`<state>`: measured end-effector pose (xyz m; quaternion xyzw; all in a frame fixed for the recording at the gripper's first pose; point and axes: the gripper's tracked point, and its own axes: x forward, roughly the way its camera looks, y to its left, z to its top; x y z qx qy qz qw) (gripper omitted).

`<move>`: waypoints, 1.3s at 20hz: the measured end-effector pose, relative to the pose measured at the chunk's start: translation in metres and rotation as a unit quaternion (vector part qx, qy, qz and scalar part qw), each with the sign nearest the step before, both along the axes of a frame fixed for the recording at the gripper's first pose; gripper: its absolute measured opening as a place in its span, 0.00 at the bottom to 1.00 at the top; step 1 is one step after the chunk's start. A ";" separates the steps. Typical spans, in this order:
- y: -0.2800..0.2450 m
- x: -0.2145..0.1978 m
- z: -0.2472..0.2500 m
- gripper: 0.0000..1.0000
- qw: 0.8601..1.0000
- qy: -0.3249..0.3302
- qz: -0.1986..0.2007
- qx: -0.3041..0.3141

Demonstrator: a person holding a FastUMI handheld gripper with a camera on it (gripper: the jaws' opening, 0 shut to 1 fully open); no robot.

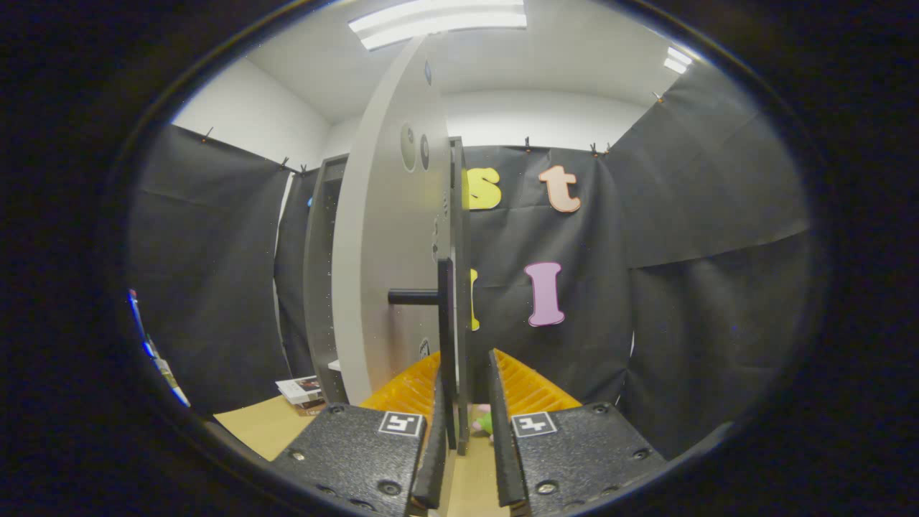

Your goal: Open the shoe cabinet door, grab the shoes and put them into the shoe cabinet, then close the shoe cabinet door.

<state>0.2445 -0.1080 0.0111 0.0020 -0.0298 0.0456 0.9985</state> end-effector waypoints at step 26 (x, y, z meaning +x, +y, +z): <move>0.008 -0.091 -0.016 0.97 0.998 0.033 0.042 -0.018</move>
